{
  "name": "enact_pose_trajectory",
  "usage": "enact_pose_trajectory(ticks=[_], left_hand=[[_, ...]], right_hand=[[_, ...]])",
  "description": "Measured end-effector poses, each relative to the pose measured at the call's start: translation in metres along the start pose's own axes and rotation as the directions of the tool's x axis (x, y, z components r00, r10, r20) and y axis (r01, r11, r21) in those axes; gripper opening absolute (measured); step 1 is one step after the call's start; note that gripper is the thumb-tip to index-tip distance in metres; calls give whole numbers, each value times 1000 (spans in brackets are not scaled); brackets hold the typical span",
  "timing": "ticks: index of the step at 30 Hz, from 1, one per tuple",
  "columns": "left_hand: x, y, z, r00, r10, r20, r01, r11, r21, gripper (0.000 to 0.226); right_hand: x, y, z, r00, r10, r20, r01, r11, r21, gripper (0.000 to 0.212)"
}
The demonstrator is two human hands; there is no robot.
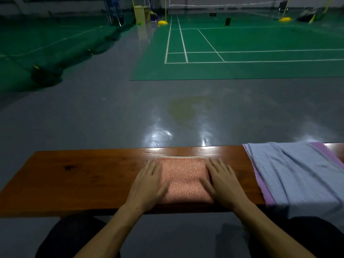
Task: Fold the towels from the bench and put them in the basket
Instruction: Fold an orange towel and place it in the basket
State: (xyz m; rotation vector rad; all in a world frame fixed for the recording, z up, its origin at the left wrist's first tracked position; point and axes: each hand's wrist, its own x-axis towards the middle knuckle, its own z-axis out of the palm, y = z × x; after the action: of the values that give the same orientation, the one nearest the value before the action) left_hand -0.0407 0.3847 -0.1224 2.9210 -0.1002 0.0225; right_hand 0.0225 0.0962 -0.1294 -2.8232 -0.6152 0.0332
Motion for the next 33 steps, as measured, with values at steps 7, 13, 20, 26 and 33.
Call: enact_pose_trajectory(ticks=[7,13,20,26,33], left_hand=[[-27,-7,-28,944,296,-147,-318,934,-160,51],[-24,-5,-27,963,268,37,-262,958,-119,73],[-16,2,-21,971,239,26,-239,971,6,70],[-9,1,-24,985,162,-51,-169,971,-170,50],[-7,-1,-40,997,29,-72,-53,936,-348,11]], right_hand=[[-36,-20,-13,951,-287,-117,307,925,223,46],[-31,-7,-13,959,-284,5,280,948,152,70],[-18,-14,-9,968,-249,3,249,968,44,68],[-12,-11,-13,990,-138,-19,138,953,270,41],[-13,-7,-16,999,-32,-40,47,897,439,19]])
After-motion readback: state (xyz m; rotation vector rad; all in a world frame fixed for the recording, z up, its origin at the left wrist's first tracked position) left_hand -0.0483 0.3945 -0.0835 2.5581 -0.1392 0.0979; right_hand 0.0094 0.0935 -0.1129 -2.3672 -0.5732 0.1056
